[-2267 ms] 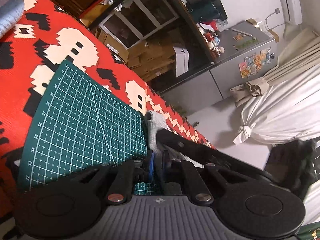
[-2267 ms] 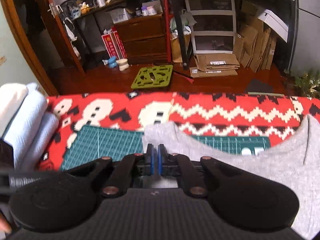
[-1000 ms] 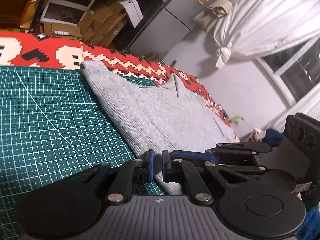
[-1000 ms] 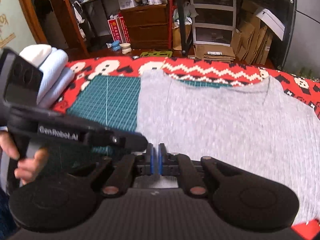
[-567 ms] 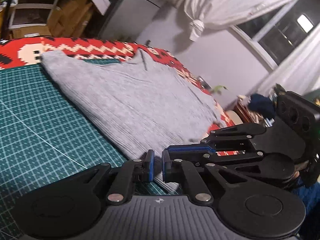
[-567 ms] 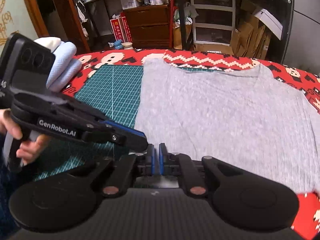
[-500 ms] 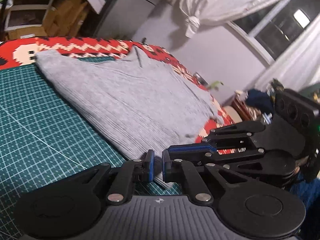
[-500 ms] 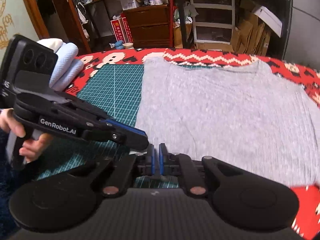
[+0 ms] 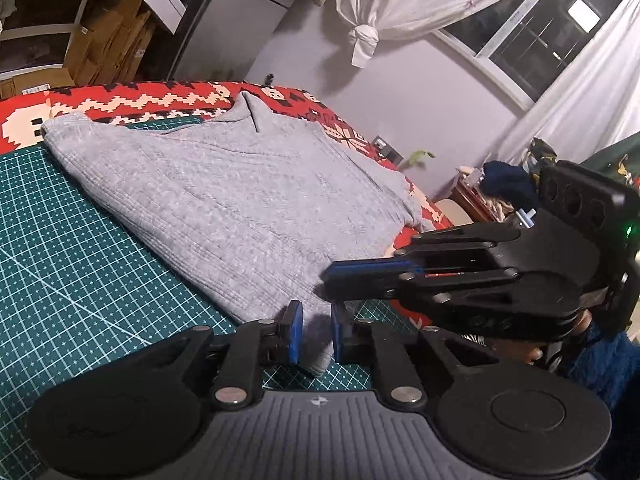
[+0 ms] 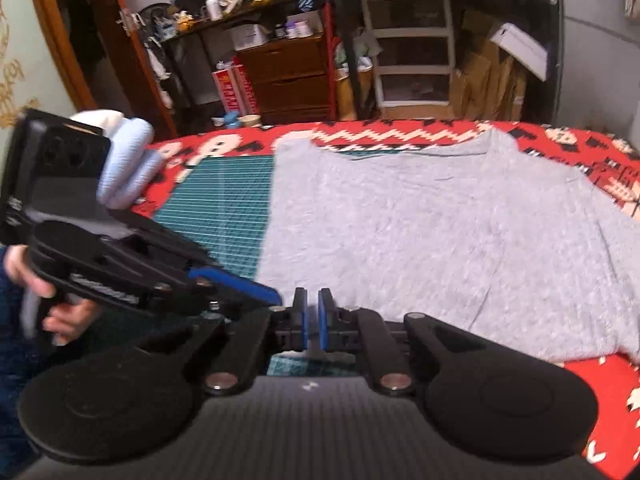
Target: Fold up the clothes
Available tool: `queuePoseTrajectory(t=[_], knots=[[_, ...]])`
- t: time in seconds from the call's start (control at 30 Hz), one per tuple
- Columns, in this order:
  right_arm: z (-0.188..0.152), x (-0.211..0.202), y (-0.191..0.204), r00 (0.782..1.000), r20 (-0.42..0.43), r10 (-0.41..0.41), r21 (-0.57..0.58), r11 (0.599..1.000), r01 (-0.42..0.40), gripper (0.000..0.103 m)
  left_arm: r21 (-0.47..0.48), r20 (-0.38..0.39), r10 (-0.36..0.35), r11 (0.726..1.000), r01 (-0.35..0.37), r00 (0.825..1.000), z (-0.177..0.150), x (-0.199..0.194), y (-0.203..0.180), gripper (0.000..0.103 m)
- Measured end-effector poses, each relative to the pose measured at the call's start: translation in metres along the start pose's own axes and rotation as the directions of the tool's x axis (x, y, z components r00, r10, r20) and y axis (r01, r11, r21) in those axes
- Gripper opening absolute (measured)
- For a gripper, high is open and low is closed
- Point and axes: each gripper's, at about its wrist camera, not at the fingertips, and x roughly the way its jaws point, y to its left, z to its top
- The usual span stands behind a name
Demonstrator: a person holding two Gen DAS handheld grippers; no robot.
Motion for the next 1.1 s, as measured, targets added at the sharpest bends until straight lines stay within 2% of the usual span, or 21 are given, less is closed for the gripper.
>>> queuePoseTrajectory(t=[0.13, 0.33, 0.7, 0.93, 1.1], knots=[[-0.004, 0.005, 0.002, 0.999, -0.013, -0.033, -0.019, 0.999, 0.033, 0.008, 0.015, -0.006, -0.007, 1.000, 0.007, 1.000, 0.000, 0.002, -0.003, 0.013], [-0.003, -0.001, 0.005, 0.999, -0.001, -0.043, -0.016, 0.999, 0.043, 0.008, 0.007, 0.043, -0.023, 1.000, 0.022, 0.999, 0.003, -0.006, -0.002, 0.013], [-0.005, 0.007, -0.006, 0.997, -0.032, -0.072, 0.007, 0.997, 0.072, 0.008, -0.028, 0.030, 0.018, 0.999, -0.017, 0.999, 0.005, -0.002, 0.005, 0.013], [0.006, 0.004, -0.005, 0.998, 0.000, -0.064, 0.017, 0.998, 0.064, 0.008, -0.045, 0.118, 0.034, 0.999, -0.029, 0.992, 0.009, -0.012, 0.006, 0.018], [0.030, 0.014, 0.004, 0.998, 0.034, -0.058, 0.001, 0.998, 0.058, 0.008, -0.154, 0.205, 0.098, 0.986, -0.067, 0.974, 0.012, -0.021, 0.021, 0.018]])
